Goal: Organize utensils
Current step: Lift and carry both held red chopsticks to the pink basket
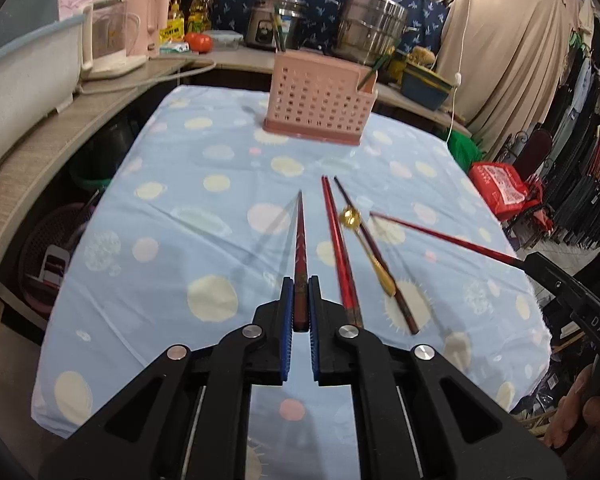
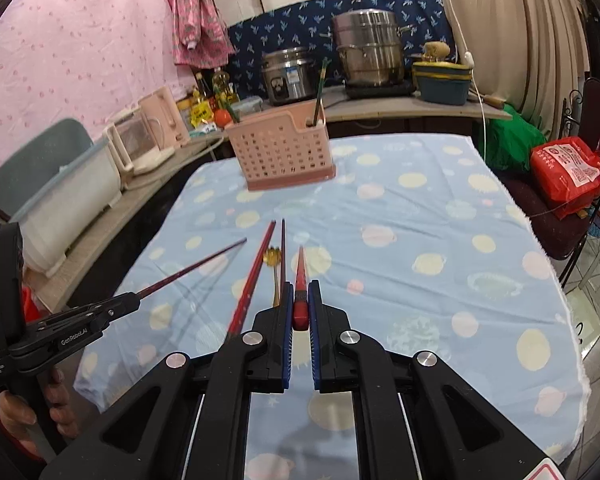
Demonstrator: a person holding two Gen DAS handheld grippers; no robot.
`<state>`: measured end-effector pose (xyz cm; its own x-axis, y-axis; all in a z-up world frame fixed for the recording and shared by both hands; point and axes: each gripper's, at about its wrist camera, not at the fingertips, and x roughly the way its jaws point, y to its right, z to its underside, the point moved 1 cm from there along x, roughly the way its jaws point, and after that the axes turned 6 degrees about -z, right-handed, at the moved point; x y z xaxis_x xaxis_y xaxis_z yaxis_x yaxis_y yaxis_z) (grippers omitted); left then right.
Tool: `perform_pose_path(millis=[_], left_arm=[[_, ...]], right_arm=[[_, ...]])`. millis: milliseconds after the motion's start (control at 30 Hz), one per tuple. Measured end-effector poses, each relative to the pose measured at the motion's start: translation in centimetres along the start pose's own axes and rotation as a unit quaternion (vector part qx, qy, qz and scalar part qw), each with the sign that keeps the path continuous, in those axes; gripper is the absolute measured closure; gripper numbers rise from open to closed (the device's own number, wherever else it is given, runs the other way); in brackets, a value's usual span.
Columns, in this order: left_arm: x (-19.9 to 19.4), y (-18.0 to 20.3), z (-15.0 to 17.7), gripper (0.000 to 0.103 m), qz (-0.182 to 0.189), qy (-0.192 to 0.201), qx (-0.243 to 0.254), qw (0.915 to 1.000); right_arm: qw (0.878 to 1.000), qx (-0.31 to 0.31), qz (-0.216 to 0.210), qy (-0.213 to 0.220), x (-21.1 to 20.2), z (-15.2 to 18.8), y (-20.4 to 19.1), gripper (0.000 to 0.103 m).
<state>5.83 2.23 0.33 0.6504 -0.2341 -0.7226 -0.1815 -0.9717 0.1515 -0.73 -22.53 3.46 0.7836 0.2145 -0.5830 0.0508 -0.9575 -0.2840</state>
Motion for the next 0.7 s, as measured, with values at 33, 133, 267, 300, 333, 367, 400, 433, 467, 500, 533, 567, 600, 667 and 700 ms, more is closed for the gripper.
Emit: perform_pose_path(millis=[33, 133, 267, 300, 333, 367, 400, 433, 467, 500, 533, 567, 600, 667, 700], left_arm=[[-0.5, 0.0, -0.5, 0.096, 0.001, 0.006, 0.001, 1.0000], [-1.7, 0.2, -1.7, 0.096, 0.001, 0.021, 0.006, 0.9997], [-3.2, 0.5, -3.7, 0.096, 0.001, 0.048, 0.012, 0.9988], [-3.5, 0.5, -4.3, 0.096, 0.000, 0.053, 0.014, 0.9985], [-3.8, 0.6, -5.0, 0.096, -0.001, 0.061, 0.016, 0.9980], [-4.1, 0.7, -5.5, 0.096, -0.002, 0.066, 0.017, 0.9976], [-4.3, 0.8, -6.1, 0.096, -0.003, 0.072, 0.019, 0.9972], [-4.5, 0.9, -6.7, 0.096, -0.003, 0.078, 0.021, 0.9967], [-4.8, 1.0, -7.4, 0.096, -0.004, 0.086, 0.024, 0.9960], [-5.0, 1.1, -8.0, 0.096, -0.004, 0.091, 0.025, 0.9955], [-5.1, 1.2, -8.6, 0.096, -0.004, 0.096, 0.027, 0.9950], [-5.2, 1.3, -9.4, 0.096, -0.004, 0.102, 0.028, 0.9944], [-5.4, 1.4, -10.1, 0.096, -0.003, 0.107, 0.031, 0.9938], [-5.6, 1.6, -11.4, 0.096, -0.006, 0.119, 0.034, 0.9923], [-5.7, 1.7, -12.0, 0.096, -0.007, 0.124, 0.036, 0.9916]], right_arm=[[1.000, -0.001, 0.000, 0.006, -0.4, -0.5, 0.0, 0.096], [1.000, -0.008, -0.001, 0.025, -1.5, -2.1, -0.2, 0.096], [0.999, -0.018, -0.003, 0.051, -2.8, -4.5, -0.5, 0.096], [0.998, -0.021, -0.005, 0.057, -3.0, -5.2, -0.6, 0.096], [0.998, -0.024, -0.005, 0.061, -3.2, -5.7, -0.8, 0.096], [0.997, -0.028, -0.006, 0.066, -3.4, -6.1, -0.9, 0.096], [0.997, -0.032, -0.007, 0.071, -3.5, -6.8, -1.1, 0.096], [0.997, -0.035, -0.008, 0.074, -3.6, -7.3, -1.2, 0.096], [0.996, -0.037, -0.010, 0.077, -3.6, -7.8, -1.3, 0.096], [0.996, -0.039, -0.013, 0.080, -3.7, -8.3, -1.4, 0.096], [0.996, -0.040, -0.017, 0.083, -3.7, -8.9, -1.5, 0.096], [0.995, -0.043, -0.020, 0.086, -3.7, -9.5, -1.7, 0.096], [0.995, -0.046, -0.021, 0.090, -3.6, -10.1, -1.8, 0.096], [0.994, -0.051, -0.025, 0.096, -3.5, -11.2, -2.1, 0.096], [0.993, -0.053, -0.027, 0.099, -3.5, -11.8, -2.3, 0.096]])
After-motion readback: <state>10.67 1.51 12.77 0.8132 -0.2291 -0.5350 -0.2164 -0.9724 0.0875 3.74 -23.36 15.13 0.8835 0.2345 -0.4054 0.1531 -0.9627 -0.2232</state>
